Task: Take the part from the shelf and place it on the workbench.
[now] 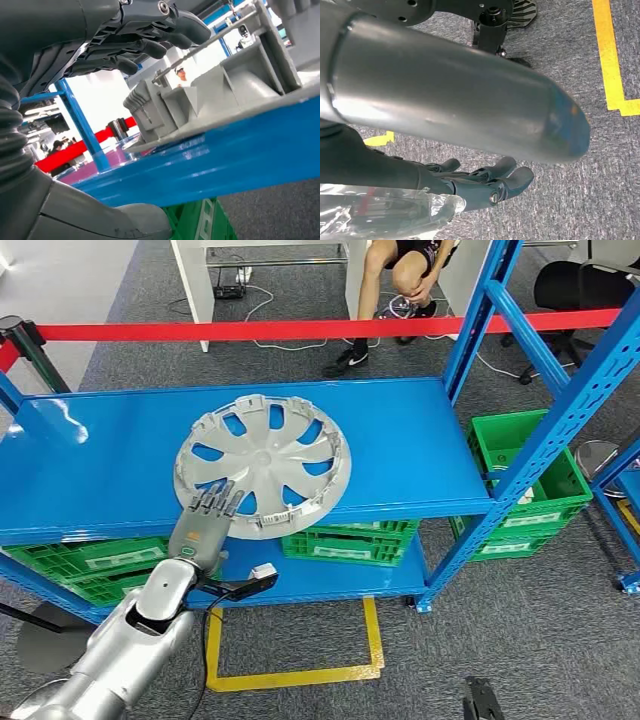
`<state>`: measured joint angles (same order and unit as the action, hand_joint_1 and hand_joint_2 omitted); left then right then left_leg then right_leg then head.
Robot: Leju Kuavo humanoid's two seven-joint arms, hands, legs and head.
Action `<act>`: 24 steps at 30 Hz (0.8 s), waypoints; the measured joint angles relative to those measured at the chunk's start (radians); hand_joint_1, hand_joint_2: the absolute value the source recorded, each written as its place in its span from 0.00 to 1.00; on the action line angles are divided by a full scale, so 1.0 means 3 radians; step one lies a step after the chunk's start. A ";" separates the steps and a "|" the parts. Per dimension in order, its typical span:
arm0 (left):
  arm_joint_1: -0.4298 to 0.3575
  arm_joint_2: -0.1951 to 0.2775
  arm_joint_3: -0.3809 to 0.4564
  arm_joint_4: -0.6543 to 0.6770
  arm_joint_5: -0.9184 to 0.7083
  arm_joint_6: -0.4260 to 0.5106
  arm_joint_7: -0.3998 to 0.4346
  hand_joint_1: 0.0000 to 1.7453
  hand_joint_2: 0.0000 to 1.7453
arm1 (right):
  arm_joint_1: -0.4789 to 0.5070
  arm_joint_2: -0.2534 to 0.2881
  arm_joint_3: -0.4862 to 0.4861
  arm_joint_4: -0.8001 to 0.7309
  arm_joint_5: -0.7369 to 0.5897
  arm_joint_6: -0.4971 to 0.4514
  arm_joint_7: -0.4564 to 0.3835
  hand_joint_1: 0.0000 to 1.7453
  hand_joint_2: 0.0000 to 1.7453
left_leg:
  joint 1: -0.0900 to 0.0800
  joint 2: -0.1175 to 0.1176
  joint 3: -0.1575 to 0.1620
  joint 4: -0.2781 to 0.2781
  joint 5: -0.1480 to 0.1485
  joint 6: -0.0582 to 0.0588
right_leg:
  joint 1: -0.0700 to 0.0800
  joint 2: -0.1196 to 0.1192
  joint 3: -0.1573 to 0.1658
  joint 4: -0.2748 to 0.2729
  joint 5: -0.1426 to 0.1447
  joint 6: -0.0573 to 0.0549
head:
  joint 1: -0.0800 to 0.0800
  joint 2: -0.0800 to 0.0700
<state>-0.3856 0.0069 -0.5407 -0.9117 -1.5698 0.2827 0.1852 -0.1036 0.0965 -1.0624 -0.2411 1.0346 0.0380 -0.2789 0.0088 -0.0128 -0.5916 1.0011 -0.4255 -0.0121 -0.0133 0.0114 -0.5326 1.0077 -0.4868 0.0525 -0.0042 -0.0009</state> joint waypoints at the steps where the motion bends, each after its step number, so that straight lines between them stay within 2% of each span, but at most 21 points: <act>1: 0.0006 0.0000 0.0003 0.0000 0.0000 0.0000 -0.0002 0.04 1.00 | 0.0000 0.0000 0.0000 0.0000 -0.0004 0.0000 0.0000 0.00 0.00 | 0.0000 0.0000 0.0000 0.0000 0.0000 0.0000 | 0.0000 0.0000 0.0000 0.0000 0.0000 0.0000 | 0.0000 0.0000; 2: 0.0013 0.0001 0.0006 0.0000 0.0000 0.0000 -0.0003 0.06 1.00 | 0.0001 0.0000 0.0000 0.0000 -0.0009 0.0000 0.0000 0.00 0.00 | 0.0000 0.0000 0.0000 0.0000 0.0000 0.0000 | 0.0000 0.0000 0.0000 0.0000 0.0000 0.0000 | 0.0000 0.0000; 4: 0.0043 0.0004 0.0021 0.0000 0.0000 0.0000 -0.0007 0.20 1.00 | 0.0002 0.0000 0.0000 0.0000 -0.0023 0.0001 -0.0001 0.00 0.00 | 0.0000 0.0000 0.0000 0.0000 0.0000 0.0000 | 0.0000 0.0000 0.0000 0.0000 0.0000 0.0000 | 0.0000 0.0001; 5: 0.0059 0.0006 0.0030 0.0000 0.0000 0.0000 -0.0008 0.32 1.00 | 0.0002 0.0000 0.0000 0.0000 -0.0028 0.0001 -0.0002 0.00 0.00 | 0.0000 0.0000 0.0000 0.0000 0.0000 0.0000 | 0.0000 0.0000 0.0000 0.0000 0.0000 0.0000 | 0.0000 0.0001; 7: 0.0091 0.0011 0.0049 0.0000 0.0000 0.0000 -0.0011 0.66 1.00 | 0.0002 0.0000 0.0000 0.0000 -0.0034 0.0001 -0.0002 0.00 0.00 | 0.0000 0.0000 0.0000 0.0000 0.0000 0.0000 | 0.0000 0.0000 0.0000 0.0000 0.0000 0.0000 | 0.0000 0.0001; 8: 0.0102 0.0014 0.0058 0.0000 0.0000 0.0000 -0.0012 0.78 1.00 | 0.0003 0.0000 0.0000 0.0000 -0.0035 0.0001 -0.0003 0.00 0.00 | 0.0000 0.0000 0.0000 0.0000 0.0000 0.0000 | 0.0000 0.0000 0.0000 0.0000 0.0000 0.0000 | 0.0000 0.0001; 9: 0.0110 0.0017 0.0066 0.0000 0.0000 0.0001 -0.0012 0.86 1.00 | 0.0003 0.0000 0.0000 0.0000 -0.0036 0.0001 -0.0003 0.00 0.00 | 0.0000 0.0000 0.0000 0.0000 0.0000 0.0000 | 0.0000 0.0000 0.0000 0.0000 0.0000 0.0000 | 0.0000 0.0001; 15: 0.0118 0.0023 0.0123 0.0000 -0.0003 0.0013 -0.0014 0.90 1.00 | 0.0003 0.0000 0.0000 0.0000 -0.0038 0.0002 -0.0003 0.00 0.00 | 0.0000 0.0000 0.0001 0.0000 0.0000 0.0000 | 0.0000 0.0000 0.0002 0.0000 0.0000 0.0000 | 0.0000 0.0001; 22: 0.0128 0.0035 0.0170 0.0000 -0.0003 0.0024 -0.0016 0.84 1.00 | 0.0003 0.0000 0.0000 0.0000 -0.0055 0.0002 -0.0003 0.00 0.00 | 0.0000 0.0000 0.0004 0.0000 0.0000 0.0000 | 0.0000 0.0001 0.0005 0.0000 0.0000 0.0000 | 0.0000 0.0001; 24: 0.0135 0.0039 0.0190 0.0000 -0.0003 0.0028 -0.0016 0.75 1.00 | 0.0003 0.0000 0.0000 0.0000 -0.0062 0.0002 -0.0003 0.00 0.00 | 0.0000 0.0000 0.0004 0.0000 0.0000 0.0000 | 0.0000 0.0001 0.0005 0.0000 0.0000 0.0000 | 0.0000 0.0001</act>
<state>-0.3452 0.0186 -0.4836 -0.9117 -1.5705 0.2910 0.1804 -0.1028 0.0965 -1.0624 -0.2411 1.0159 0.0385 -0.2796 0.0087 -0.0128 -0.5903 1.0011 -0.4256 -0.0121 -0.0133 0.0117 -0.5311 1.0077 -0.4868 0.0525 -0.0042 -0.0008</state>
